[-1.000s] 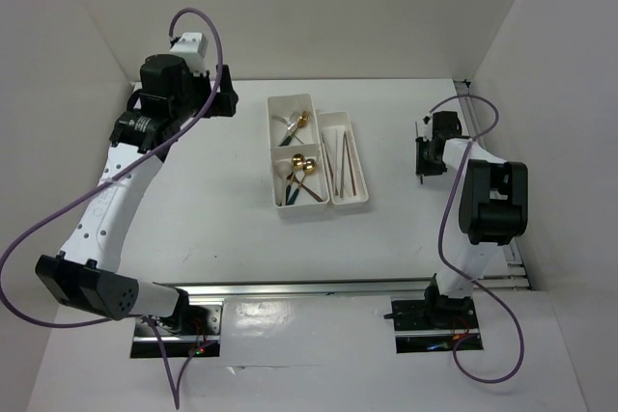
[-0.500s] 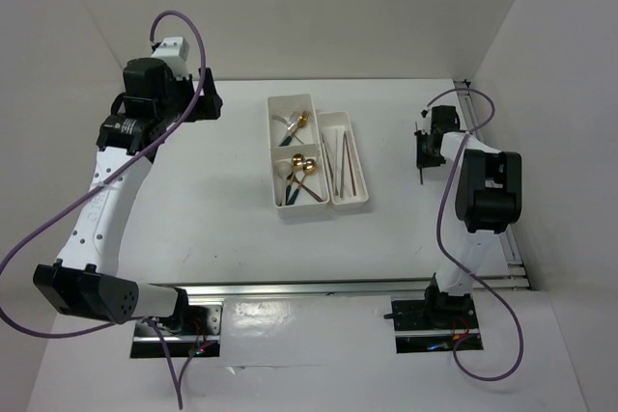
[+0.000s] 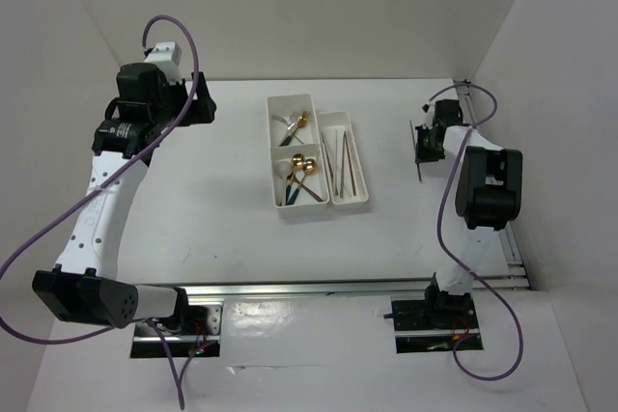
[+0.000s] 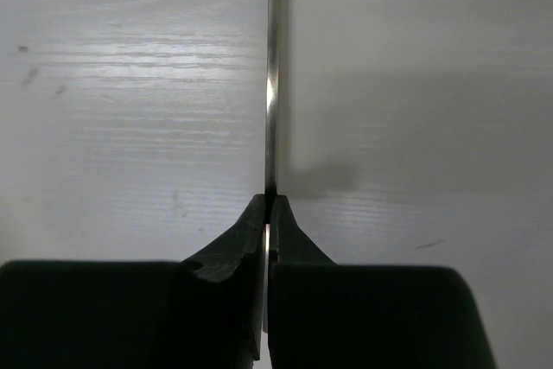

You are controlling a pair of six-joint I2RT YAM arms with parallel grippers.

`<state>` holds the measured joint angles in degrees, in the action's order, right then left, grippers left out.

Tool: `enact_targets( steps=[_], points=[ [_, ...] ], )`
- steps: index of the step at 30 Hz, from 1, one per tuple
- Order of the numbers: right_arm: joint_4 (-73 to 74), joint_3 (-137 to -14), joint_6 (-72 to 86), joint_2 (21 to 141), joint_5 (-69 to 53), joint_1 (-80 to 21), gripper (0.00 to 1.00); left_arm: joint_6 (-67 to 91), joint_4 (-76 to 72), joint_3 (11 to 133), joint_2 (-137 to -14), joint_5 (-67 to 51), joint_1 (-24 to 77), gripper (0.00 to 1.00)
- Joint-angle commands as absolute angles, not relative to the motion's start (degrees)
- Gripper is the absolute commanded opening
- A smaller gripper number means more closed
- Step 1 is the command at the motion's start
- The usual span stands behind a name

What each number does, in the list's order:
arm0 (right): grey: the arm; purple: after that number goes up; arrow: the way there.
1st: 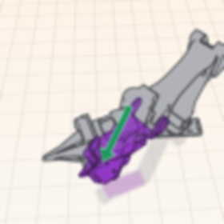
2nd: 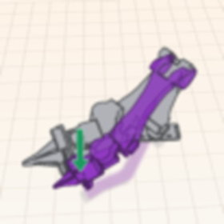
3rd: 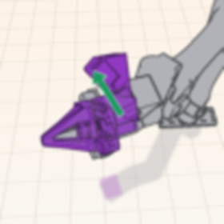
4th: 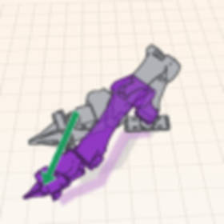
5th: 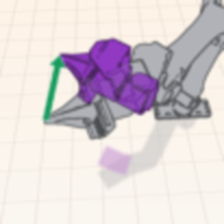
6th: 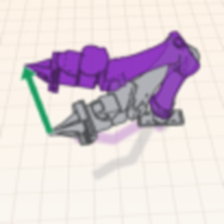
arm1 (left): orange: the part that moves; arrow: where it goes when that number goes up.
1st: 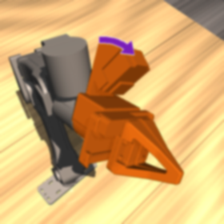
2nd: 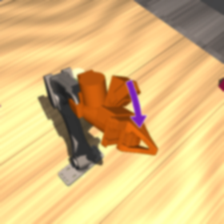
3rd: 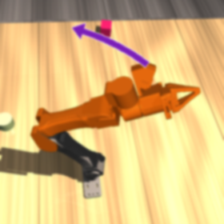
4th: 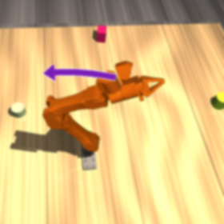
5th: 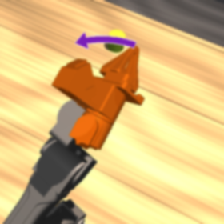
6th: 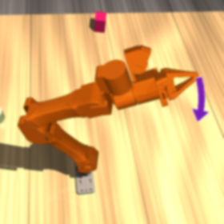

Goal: Sort the eating utensils into containers

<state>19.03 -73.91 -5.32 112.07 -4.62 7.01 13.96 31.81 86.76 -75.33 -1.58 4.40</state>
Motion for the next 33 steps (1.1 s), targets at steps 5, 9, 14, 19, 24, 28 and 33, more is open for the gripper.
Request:
enact_targets(
  steps=[5,9,14,19,24,28,33],
  points=[
    [26.54,-89.45,4.30,100.99,-21.26,0.63,0.00,13.28,30.41,81.23,-71.72,-1.84,2.64,1.00],
    [28.04,-90.79,9.13,100.46,-23.73,-6.66,0.00,15.28,33.92,78.93,-71.10,-5.09,-1.04,1.00],
    [26.98,-89.03,12.82,103.27,-22.43,-13.70,0.00,16.88,36.74,77.87,-71.10,-10.10,-5.27,1.00],
    [26.37,-88.33,15.46,107.83,-22.41,-13.71,0.00,14.06,39.90,78.93,-72.25,-10.82,-6.50,1.00],
    [26.36,-87.80,16.17,110.91,-22.41,-12.39,0.00,13.01,39.90,79.45,-72.86,-10.81,-7.12,1.00],
    [26.37,-86.40,15.64,112.50,-22.41,-13.00,0.00,13.53,39.90,79.45,-73.92,-10.81,-7.65,1.00],
    [26.37,-85.25,15.64,114.95,-25.04,-13.01,0.00,13.54,39.37,79.98,-75.75,-10.81,-8.17,1.00]
  ],
)
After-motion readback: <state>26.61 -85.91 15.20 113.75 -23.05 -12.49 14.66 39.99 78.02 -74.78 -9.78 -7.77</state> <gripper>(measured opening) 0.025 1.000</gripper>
